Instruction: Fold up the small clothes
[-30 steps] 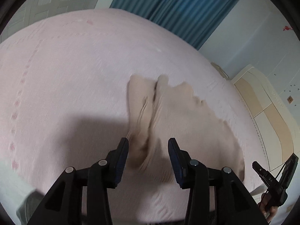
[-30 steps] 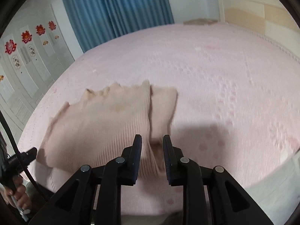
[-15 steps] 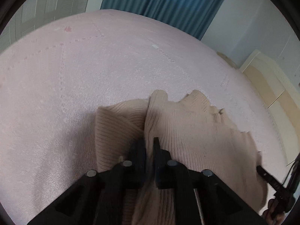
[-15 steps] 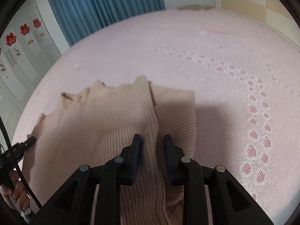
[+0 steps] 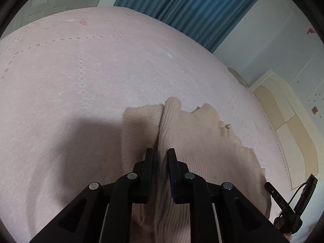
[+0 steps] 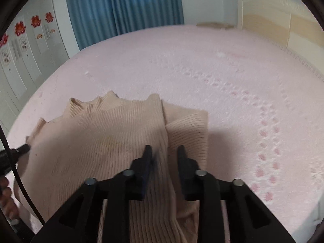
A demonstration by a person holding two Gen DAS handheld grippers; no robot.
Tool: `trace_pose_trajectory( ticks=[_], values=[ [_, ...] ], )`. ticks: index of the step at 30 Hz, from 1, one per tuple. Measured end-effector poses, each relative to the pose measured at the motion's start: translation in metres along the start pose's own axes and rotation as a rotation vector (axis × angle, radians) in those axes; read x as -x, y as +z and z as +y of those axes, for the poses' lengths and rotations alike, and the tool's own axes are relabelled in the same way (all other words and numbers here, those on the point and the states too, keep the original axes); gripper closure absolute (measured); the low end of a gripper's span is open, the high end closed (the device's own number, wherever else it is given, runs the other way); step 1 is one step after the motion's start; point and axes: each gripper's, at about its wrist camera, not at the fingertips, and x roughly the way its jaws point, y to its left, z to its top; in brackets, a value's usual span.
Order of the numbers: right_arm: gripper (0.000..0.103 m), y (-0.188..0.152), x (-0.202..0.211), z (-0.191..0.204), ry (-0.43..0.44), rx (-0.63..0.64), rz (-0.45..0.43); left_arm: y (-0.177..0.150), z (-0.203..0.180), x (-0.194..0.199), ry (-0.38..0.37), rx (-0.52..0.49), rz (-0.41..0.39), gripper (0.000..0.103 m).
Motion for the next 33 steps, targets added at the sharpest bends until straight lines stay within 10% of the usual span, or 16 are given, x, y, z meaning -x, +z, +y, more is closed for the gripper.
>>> trace_pose_trajectory(
  ticks=[3,7,13,24,33],
  values=[
    [0.076,-0.01,0.02,-0.004,0.052,-0.049,-0.02,-0.01,0.013,0.017,0.023,0.034,-0.025,0.046],
    [0.064,-0.023,0.033,0.013,0.111,0.031,-0.024,-0.025,0.023,0.037,-0.012,0.055,-0.026,0.045],
    [0.063,-0.036,0.02,0.034,-0.026,0.161,0.05,-0.047,0.022,0.042,-0.014,0.015,0.042,0.045],
    [0.063,-0.007,0.033,0.094,0.121,0.146,-0.019,-0.041,0.02,0.027,-0.086,0.01,0.074,0.039],
    [0.061,-0.008,-0.034,0.143,0.078,0.21,0.093,-0.034,0.066,0.035,-0.16,0.21,0.042,0.038]
  ],
)
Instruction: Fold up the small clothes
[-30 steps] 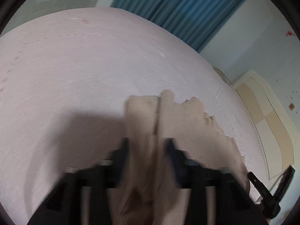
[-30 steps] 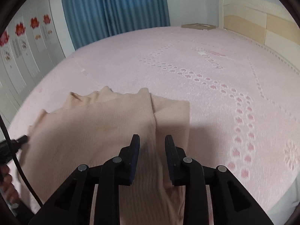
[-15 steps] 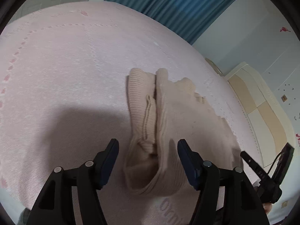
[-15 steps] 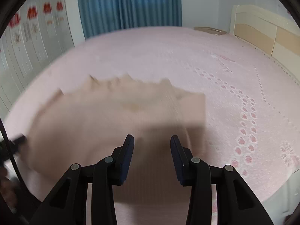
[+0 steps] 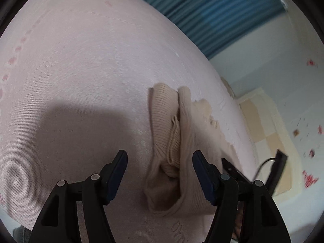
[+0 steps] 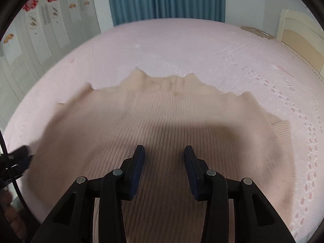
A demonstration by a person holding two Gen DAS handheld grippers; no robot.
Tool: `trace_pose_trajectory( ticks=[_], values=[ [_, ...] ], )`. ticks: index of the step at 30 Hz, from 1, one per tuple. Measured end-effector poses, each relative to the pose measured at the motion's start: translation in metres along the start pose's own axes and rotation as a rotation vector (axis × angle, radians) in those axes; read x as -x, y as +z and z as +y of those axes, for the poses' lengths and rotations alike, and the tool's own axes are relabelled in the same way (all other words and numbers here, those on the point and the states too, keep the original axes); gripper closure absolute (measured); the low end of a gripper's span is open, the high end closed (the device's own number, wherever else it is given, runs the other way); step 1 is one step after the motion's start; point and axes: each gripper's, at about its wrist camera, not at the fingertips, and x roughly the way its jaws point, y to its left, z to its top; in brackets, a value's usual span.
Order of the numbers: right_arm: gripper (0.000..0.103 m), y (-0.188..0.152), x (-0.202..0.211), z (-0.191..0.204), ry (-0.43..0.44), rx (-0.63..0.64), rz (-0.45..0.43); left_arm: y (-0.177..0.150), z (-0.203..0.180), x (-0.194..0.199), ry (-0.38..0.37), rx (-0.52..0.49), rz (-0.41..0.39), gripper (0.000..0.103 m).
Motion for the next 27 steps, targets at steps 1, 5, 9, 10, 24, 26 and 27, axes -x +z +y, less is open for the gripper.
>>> trace_pose_trajectory(
  ticks=[1,5,9,10,24,26,27],
  values=[
    [0.06,0.005,-0.005,0.003,-0.014,0.004,0.009,0.002,0.005,-0.001,-0.014,0.024,0.006,0.038],
    [0.06,0.03,-0.03,0.005,-0.059,-0.019,0.072,0.002,0.01,-0.004,-0.042,0.043,0.01,0.038],
    [0.06,0.05,-0.054,0.0,-0.089,-0.079,0.137,-0.001,0.008,-0.008,-0.052,0.028,0.026,0.038],
    [0.06,0.054,-0.058,0.002,-0.105,-0.073,0.139,-0.001,0.007,-0.009,-0.052,0.026,0.03,0.038],
    [0.057,0.02,-0.004,0.018,-0.105,0.006,0.14,-0.002,-0.024,-0.033,0.015,-0.102,0.063,0.035],
    [0.057,-0.001,0.014,0.021,-0.086,0.0,0.157,0.002,-0.035,-0.046,0.039,-0.147,0.094,0.036],
    [0.057,-0.013,0.024,0.023,-0.091,0.021,0.154,0.002,-0.04,-0.051,0.049,-0.17,0.102,0.036]
  ],
)
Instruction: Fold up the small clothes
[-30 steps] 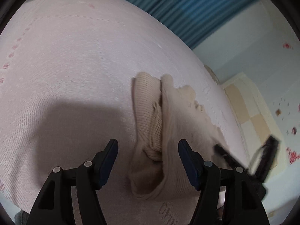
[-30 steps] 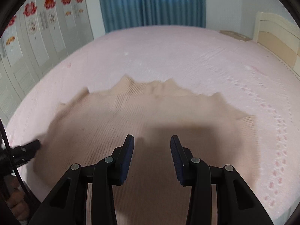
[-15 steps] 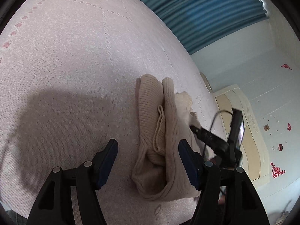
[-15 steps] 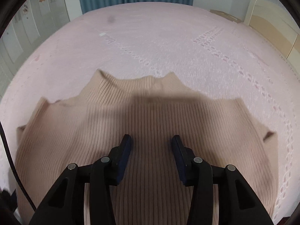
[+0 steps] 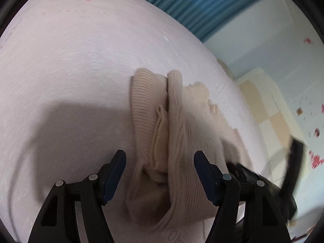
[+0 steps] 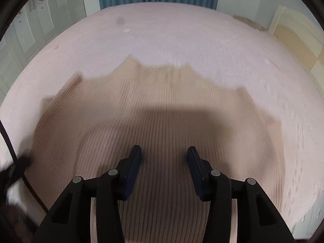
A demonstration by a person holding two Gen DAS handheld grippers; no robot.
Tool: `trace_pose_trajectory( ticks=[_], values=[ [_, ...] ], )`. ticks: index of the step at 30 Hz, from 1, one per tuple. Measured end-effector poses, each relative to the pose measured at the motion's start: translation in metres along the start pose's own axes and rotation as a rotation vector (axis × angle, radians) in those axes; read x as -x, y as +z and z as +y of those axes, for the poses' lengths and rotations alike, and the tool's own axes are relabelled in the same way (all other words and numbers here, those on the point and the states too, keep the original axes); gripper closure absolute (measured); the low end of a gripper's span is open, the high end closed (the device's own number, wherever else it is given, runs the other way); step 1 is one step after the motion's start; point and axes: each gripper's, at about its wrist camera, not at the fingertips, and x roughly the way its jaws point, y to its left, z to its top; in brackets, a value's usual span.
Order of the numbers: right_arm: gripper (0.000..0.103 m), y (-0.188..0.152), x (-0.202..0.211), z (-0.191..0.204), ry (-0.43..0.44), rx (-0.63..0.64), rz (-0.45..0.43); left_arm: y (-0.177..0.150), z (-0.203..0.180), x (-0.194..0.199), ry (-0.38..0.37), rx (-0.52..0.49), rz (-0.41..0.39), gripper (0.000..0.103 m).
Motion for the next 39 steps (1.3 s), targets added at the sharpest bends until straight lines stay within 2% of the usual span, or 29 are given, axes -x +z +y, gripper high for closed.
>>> trace_pose_trajectory(
  ticks=[2,5,7,8,11,13,14,16,18,22,25,26,28,29,33,35,39],
  values=[
    [0.057,-0.026,0.018,0.003,-0.013,0.032,-0.019,0.005,-0.009,-0.009,0.032,-0.042,0.015,0.036],
    [0.057,-0.067,0.027,0.004,0.043,0.031,0.054,0.01,-0.017,-0.017,0.063,-0.062,0.022,0.036],
    [0.057,-0.088,0.035,0.007,0.042,0.062,0.041,0.014,-0.021,-0.02,0.08,-0.069,0.033,0.036],
    [0.057,-0.101,0.037,0.008,0.069,0.081,0.064,0.016,-0.024,-0.023,0.089,-0.073,0.039,0.036],
    [0.058,-0.117,0.051,-0.003,0.156,0.058,0.035,0.017,-0.028,-0.026,0.108,-0.067,0.046,0.037],
    [0.06,-0.12,0.061,-0.018,0.249,0.01,0.002,0.02,-0.029,-0.029,0.137,-0.054,0.039,0.048],
    [0.061,-0.121,0.068,-0.027,0.284,-0.018,-0.025,0.021,-0.029,-0.03,0.158,-0.047,0.034,0.057],
    [0.061,-0.116,0.079,-0.049,0.321,-0.067,-0.092,0.023,-0.029,-0.029,0.148,-0.026,0.037,0.068],
    [0.061,-0.112,0.088,-0.073,0.313,-0.1,-0.167,0.026,-0.026,-0.027,0.136,0.011,0.039,0.078],
    [0.061,-0.112,0.092,-0.119,0.252,-0.181,-0.251,0.032,-0.04,-0.02,0.165,0.047,0.037,0.08],
    [0.061,-0.122,0.086,-0.152,0.232,-0.277,-0.278,0.037,-0.067,-0.008,0.176,0.032,0.009,0.081],
    [0.059,-0.124,0.081,-0.163,0.261,-0.333,-0.267,0.038,-0.078,-0.002,0.173,0.023,0.006,0.081],
    [0.059,-0.128,0.071,-0.184,0.395,-0.443,-0.244,0.042,-0.101,0.003,0.169,0.007,-0.001,0.082],
    [0.059,-0.127,0.067,-0.187,0.418,-0.465,-0.244,0.043,-0.116,0.005,0.171,-0.002,-0.008,0.082],
    [0.059,-0.13,0.067,-0.196,0.447,-0.491,-0.256,0.043,-0.171,0.01,0.157,-0.042,-0.026,0.082],
    [0.059,-0.131,0.074,-0.197,0.428,-0.487,-0.273,0.037,-0.194,0.014,0.141,-0.055,-0.036,0.083],
    [0.059,-0.14,0.077,-0.209,0.434,-0.522,-0.288,0.024,-0.24,-0.009,0.122,-0.099,-0.004,0.083]
  ],
)
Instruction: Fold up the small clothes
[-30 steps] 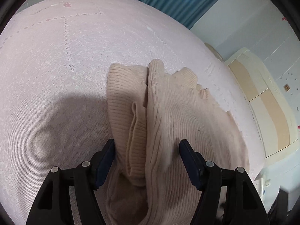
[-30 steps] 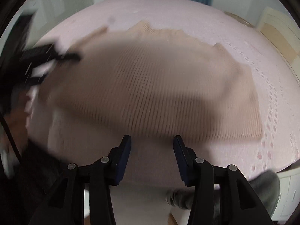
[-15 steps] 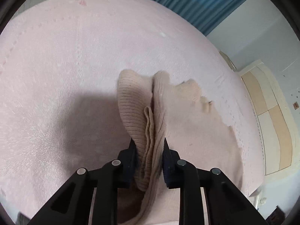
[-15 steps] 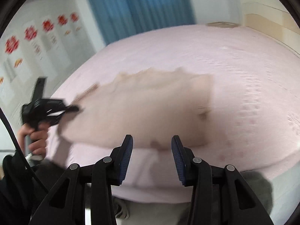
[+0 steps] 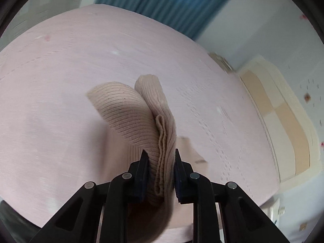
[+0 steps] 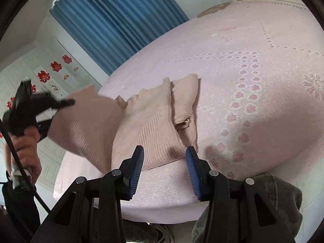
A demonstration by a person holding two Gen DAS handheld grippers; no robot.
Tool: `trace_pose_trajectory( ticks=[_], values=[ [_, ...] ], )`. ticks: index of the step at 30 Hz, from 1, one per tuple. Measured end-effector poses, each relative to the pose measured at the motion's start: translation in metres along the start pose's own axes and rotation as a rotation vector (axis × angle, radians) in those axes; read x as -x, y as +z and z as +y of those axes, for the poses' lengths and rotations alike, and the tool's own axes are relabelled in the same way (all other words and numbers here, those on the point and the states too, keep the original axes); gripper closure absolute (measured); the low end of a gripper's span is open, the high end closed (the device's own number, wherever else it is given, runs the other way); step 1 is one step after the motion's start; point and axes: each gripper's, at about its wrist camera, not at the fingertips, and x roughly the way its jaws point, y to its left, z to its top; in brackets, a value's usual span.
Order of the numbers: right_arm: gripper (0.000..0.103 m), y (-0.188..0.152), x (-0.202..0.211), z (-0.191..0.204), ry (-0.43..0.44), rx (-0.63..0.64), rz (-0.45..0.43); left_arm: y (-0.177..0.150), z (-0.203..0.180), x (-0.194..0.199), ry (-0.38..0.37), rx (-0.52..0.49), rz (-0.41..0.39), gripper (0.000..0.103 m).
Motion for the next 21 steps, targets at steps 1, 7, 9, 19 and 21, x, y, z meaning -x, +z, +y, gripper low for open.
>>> trace_pose_trajectory(
  ticks=[1,7,9,19,21],
  values=[
    [0.059,0.0,0.003,-0.004,0.001,-0.016,-0.011,-0.007,-0.018,-0.012,0.011,-0.031,0.021,0.083],
    [0.059,0.004,0.013,-0.033,0.029,-0.149,-0.043,-0.051,-0.083,-0.075,0.058,-0.19,0.162,0.078],
    [0.059,0.006,0.011,-0.042,0.038,-0.175,-0.04,-0.062,-0.089,-0.091,0.023,-0.214,0.249,0.075],
    [0.059,0.008,0.006,-0.031,0.04,-0.126,-0.026,-0.046,-0.049,-0.021,-0.054,-0.311,0.101,0.042],
    [0.059,0.012,0.006,-0.021,0.043,-0.094,-0.037,-0.038,-0.029,-0.021,0.002,-0.324,0.067,0.041]
  ],
)
